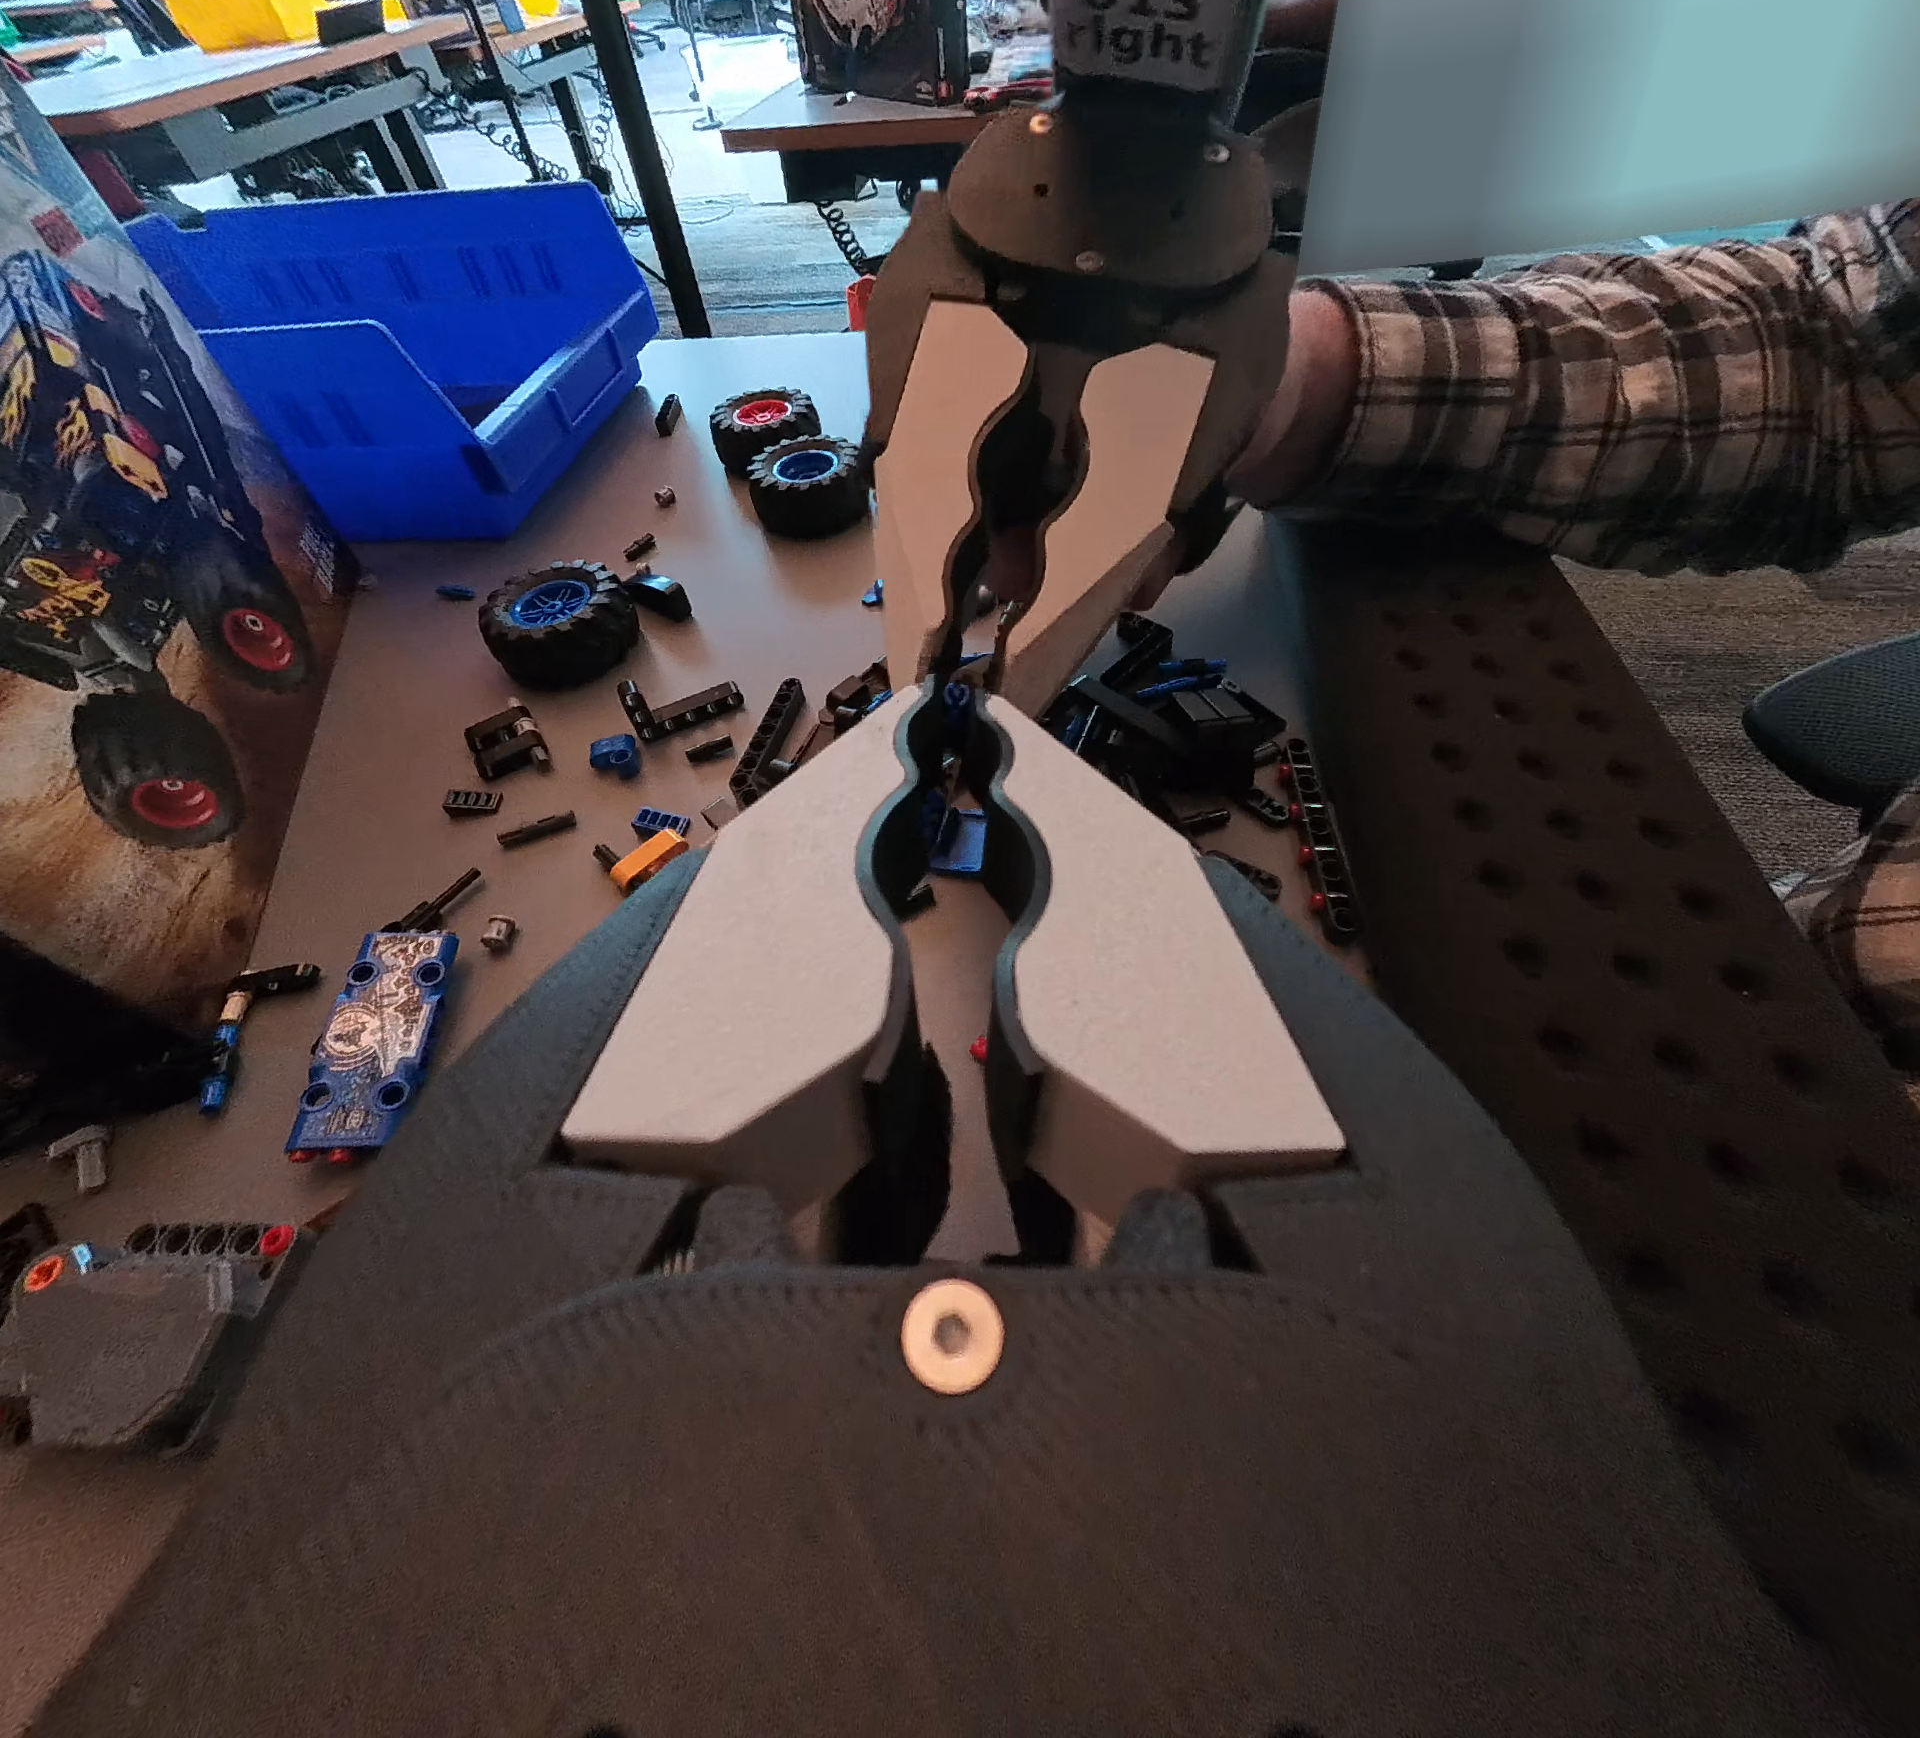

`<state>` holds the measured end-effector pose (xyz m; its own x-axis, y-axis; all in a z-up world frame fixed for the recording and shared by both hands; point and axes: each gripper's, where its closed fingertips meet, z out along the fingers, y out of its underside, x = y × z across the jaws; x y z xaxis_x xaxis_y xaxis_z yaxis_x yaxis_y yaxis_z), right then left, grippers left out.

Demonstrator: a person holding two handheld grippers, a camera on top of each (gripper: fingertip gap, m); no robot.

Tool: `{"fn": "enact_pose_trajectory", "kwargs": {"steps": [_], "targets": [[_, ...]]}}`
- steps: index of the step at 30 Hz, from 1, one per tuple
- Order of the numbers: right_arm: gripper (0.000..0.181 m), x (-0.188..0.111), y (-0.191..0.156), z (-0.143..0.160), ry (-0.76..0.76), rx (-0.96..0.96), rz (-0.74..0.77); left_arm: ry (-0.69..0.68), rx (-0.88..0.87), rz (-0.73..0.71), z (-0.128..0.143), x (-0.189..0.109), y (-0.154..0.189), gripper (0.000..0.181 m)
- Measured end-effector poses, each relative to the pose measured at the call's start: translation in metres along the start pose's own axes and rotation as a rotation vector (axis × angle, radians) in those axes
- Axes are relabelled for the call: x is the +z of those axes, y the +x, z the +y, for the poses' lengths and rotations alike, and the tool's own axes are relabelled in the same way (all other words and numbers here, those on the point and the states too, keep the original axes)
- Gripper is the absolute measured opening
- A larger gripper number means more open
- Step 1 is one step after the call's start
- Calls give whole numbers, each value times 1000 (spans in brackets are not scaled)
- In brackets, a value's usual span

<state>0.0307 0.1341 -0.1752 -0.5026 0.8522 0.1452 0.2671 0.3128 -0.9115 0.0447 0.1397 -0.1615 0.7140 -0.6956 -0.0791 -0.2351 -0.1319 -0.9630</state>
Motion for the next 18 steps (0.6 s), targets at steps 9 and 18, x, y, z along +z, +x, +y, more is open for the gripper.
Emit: {"fn": "enact_pose_trajectory", "kwargs": {"steps": [9,18], "targets": [[6,1,7,36,-234,-162,102,157,-12,-63,-42,-26,-5,0],[5,-11,13,28,-93,-38,54,-281,140,-6,40,-8,2,3]]}}
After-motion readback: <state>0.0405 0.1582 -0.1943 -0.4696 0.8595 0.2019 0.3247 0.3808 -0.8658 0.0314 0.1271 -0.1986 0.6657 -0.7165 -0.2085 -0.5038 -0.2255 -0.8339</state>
